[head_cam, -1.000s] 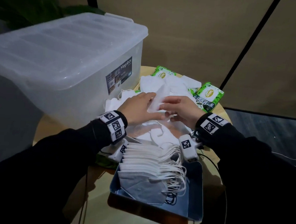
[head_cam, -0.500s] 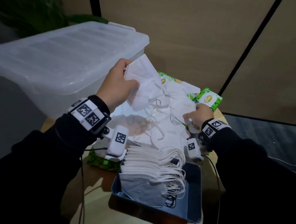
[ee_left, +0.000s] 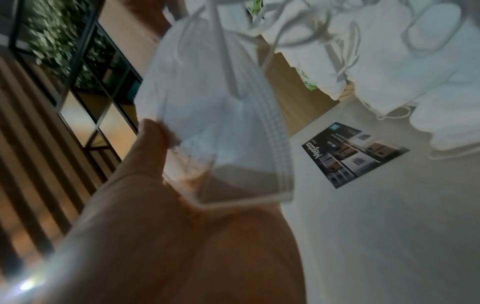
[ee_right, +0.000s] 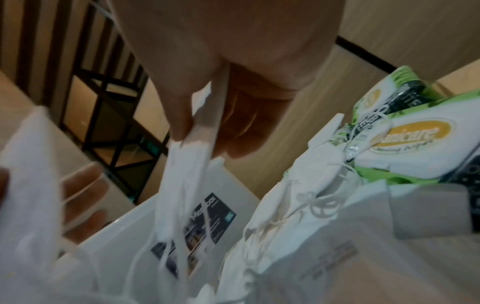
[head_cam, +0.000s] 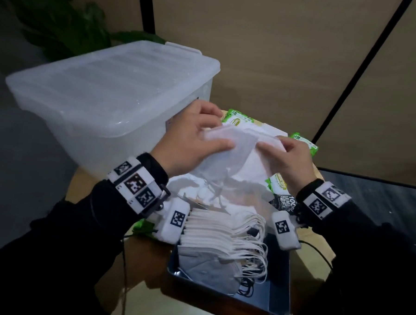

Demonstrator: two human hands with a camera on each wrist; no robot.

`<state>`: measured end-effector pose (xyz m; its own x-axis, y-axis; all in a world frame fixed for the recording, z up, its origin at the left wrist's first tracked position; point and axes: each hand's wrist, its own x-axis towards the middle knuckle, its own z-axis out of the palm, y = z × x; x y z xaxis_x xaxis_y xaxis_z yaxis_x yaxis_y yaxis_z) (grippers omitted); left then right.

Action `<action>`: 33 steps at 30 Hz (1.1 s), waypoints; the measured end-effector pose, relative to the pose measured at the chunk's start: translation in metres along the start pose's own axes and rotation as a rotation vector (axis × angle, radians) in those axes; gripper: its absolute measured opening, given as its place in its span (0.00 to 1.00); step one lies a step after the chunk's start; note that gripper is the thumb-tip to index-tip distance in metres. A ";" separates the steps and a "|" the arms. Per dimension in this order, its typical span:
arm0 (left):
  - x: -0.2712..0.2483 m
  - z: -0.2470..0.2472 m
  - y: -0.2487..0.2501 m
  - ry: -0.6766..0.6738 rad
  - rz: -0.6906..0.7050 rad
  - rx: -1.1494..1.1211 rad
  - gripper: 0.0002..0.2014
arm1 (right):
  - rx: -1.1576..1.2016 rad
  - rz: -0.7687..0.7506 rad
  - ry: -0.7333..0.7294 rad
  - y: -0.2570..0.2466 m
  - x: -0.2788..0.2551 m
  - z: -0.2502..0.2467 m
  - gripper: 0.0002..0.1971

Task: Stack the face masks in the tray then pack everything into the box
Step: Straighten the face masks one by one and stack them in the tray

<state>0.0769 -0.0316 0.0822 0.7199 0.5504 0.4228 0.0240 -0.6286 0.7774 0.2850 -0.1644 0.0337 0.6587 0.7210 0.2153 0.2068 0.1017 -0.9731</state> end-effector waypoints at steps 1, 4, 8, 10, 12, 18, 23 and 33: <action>-0.003 0.005 0.002 -0.041 0.031 0.025 0.13 | -0.017 -0.013 -0.065 -0.003 -0.005 0.004 0.15; -0.012 0.021 0.003 -0.209 0.063 0.072 0.13 | -0.036 -0.026 -0.229 -0.015 -0.017 0.017 0.19; -0.015 0.031 0.004 -0.120 0.047 0.095 0.20 | 0.180 0.132 -0.220 -0.030 -0.026 0.025 0.28; -0.012 0.029 0.005 -0.014 0.063 0.102 0.25 | 0.419 0.309 -0.246 -0.039 -0.027 0.025 0.33; -0.009 0.024 0.003 0.087 0.077 0.109 0.27 | 0.534 0.369 -0.338 -0.041 -0.027 0.021 0.38; -0.006 0.018 -0.006 0.338 0.098 0.224 0.15 | 0.047 0.319 -0.498 -0.027 -0.050 0.037 0.06; -0.001 0.001 -0.016 0.364 0.009 0.310 0.27 | 0.024 0.352 -0.523 -0.032 -0.054 0.037 0.18; 0.001 0.010 -0.020 0.441 -0.150 0.025 0.30 | 0.485 0.392 -0.236 -0.046 -0.047 0.030 0.19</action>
<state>0.0837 -0.0238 0.0621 0.3441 0.8137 0.4686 0.1253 -0.5344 0.8359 0.2224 -0.1824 0.0653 0.4315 0.8924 -0.1321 -0.4011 0.0587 -0.9142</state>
